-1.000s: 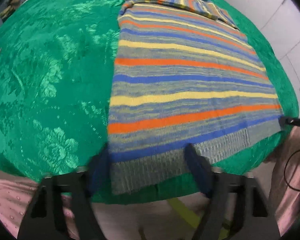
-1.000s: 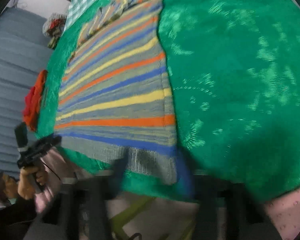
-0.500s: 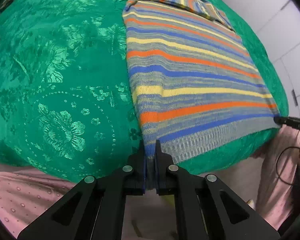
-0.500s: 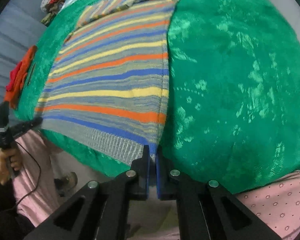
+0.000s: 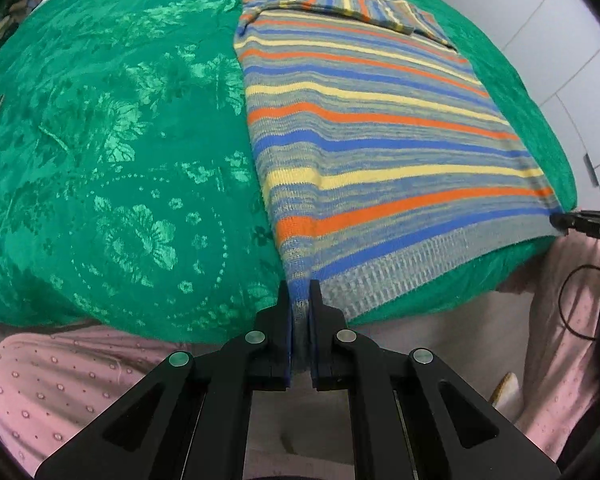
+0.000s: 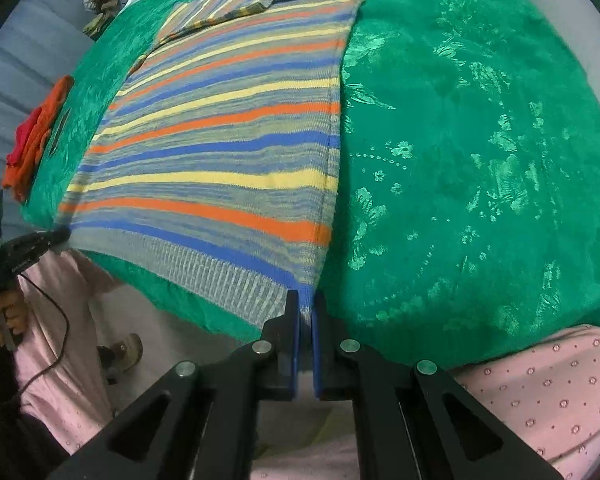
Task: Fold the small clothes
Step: 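Grasp the sweater hem corners with the left and right grippers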
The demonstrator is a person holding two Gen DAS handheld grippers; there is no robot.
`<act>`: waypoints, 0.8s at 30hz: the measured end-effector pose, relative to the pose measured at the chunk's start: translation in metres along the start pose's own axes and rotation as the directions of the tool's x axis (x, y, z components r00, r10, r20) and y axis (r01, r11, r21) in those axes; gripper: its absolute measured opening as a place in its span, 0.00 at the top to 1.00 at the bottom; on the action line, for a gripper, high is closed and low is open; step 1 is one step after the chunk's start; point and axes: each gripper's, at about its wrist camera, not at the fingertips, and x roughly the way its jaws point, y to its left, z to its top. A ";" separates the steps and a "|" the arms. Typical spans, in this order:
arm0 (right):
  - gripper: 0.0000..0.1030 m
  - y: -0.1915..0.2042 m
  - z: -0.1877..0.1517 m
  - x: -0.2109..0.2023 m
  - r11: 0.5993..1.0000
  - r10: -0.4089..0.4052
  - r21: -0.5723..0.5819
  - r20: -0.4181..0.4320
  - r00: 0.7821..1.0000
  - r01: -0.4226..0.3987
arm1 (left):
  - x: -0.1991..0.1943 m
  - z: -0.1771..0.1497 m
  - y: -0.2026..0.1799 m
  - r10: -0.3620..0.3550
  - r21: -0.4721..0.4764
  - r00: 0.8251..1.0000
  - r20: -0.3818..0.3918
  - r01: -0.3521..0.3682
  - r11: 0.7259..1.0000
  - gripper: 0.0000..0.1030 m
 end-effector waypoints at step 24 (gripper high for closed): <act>0.96 -0.004 -0.003 -0.007 1.000 0.006 -0.003 0.005 1.000 -0.006 | 0.004 0.005 -0.014 0.092 0.066 0.996 -0.023 -0.090 0.994 0.96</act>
